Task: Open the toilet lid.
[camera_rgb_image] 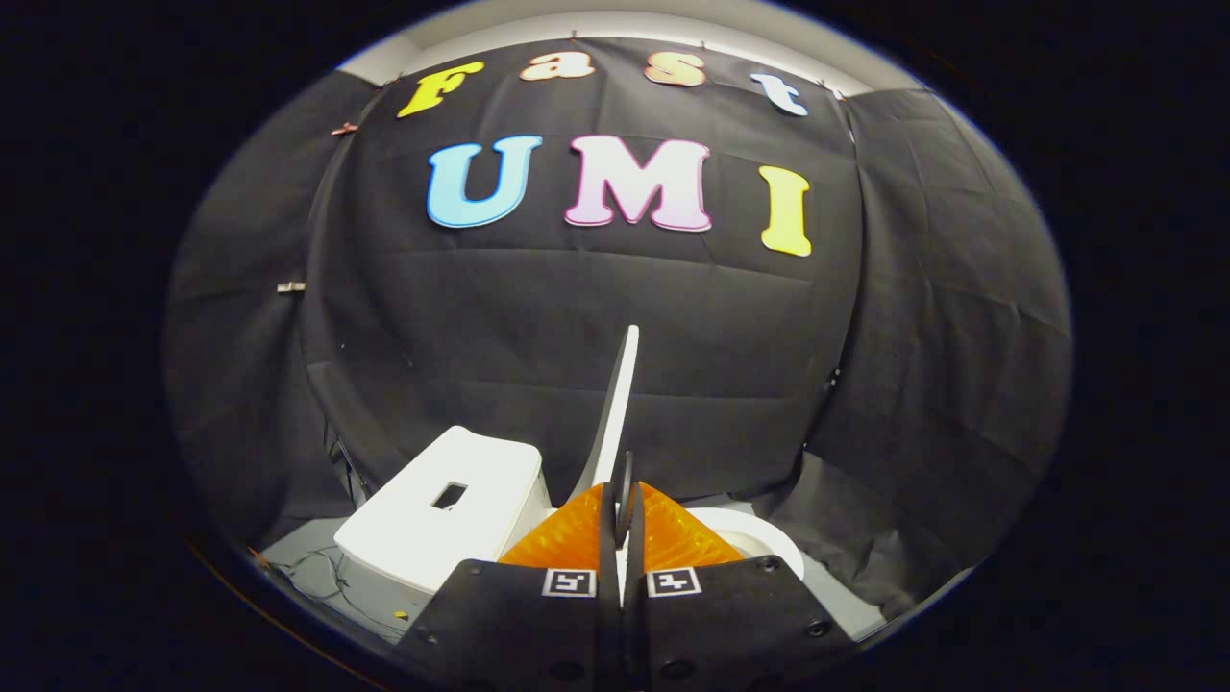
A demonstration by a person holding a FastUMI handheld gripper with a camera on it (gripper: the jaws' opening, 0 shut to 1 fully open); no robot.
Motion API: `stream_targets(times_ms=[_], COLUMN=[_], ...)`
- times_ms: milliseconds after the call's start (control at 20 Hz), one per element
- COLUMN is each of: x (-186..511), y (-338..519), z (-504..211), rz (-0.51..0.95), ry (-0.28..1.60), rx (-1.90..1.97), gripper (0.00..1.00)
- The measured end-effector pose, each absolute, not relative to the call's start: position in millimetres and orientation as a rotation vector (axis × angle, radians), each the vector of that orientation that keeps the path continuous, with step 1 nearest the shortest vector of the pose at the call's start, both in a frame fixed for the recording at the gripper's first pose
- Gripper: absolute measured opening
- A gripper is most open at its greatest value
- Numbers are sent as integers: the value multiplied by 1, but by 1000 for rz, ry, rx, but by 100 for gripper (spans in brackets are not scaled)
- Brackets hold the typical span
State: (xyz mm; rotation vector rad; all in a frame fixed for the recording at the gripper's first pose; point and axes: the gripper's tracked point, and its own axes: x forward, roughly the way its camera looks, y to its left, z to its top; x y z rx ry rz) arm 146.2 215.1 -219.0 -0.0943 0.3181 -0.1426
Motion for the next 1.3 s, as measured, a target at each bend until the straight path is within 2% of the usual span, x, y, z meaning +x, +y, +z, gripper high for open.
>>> stream_targets(times_ms=[550,950,1000,1200,1300], x=[153,154,151,138,132], y=[314,346,348,346,345], z=[-225,-237,-237,-229,-216], rz=[-60,10,27,48,71], ry=[280,295,298,297,274], rx=[-324,-368,-346,-333,-319], gripper=[6,6,13,74,91])
